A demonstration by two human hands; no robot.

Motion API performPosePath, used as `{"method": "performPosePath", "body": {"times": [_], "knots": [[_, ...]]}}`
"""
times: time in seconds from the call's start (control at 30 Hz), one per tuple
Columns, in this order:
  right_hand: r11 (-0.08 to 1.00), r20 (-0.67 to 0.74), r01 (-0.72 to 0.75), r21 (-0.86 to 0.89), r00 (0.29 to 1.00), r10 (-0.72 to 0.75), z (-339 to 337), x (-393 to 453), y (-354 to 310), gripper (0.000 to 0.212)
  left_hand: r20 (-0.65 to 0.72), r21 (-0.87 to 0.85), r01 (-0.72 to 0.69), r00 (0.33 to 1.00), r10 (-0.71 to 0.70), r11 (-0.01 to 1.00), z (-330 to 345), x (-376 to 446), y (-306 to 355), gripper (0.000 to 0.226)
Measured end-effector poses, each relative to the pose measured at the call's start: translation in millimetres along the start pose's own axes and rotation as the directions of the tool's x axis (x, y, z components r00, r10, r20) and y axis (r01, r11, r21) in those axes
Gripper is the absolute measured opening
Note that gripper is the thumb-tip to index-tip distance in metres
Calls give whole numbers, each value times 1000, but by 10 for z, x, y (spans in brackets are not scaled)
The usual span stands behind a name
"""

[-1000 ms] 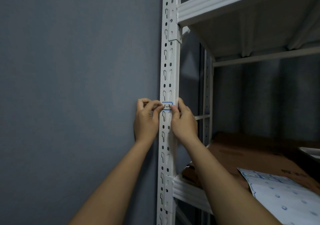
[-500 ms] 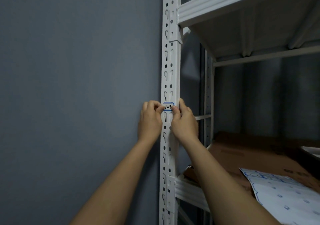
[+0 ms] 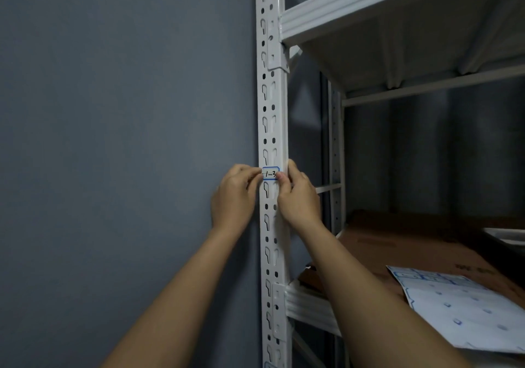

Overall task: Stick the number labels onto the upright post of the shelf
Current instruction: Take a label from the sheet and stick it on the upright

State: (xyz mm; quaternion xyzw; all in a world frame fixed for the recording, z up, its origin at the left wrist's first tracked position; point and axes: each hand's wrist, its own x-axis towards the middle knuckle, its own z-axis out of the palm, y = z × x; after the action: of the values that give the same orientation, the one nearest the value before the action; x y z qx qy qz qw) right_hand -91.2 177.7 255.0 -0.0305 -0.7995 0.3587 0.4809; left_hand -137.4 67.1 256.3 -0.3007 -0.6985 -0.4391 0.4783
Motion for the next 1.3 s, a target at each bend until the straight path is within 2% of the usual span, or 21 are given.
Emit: {"method": "performPosePath", "body": {"times": [0.17, 0.3, 0.4, 0.6, 0.97, 1.3], "knots": [[1000, -2, 0, -10, 1000, 0, 3, 4, 4, 39, -39, 176, -113, 992, 122, 978, 24, -22, 53, 19], [1000, -4, 3, -1, 1000, -3, 17, 1, 3, 38, -45, 319, -184, 977, 208, 930, 33, 0, 75, 10], [1000, -7, 7, -4, 1000, -7, 16, -1, -2, 37, -53, 378, -213, 967, 251, 901, 45, 27, 74, 13], [1000, 4, 7, 5, 1000, -7, -2, -6, -11, 34, -33, 307, -152, 985, 170, 940, 32, 17, 56, 14], [1000, 8, 17, -20, 1000, -17, -11, -2, -6, 34, -1, 246, -102, 994, 105, 964, 21, -14, 10, 14], [1000, -10, 21, -6, 1000, -21, 14, 1, 10, 31, 3, 233, -104, 994, 107, 967, -4, -56, -16, 14]]}}
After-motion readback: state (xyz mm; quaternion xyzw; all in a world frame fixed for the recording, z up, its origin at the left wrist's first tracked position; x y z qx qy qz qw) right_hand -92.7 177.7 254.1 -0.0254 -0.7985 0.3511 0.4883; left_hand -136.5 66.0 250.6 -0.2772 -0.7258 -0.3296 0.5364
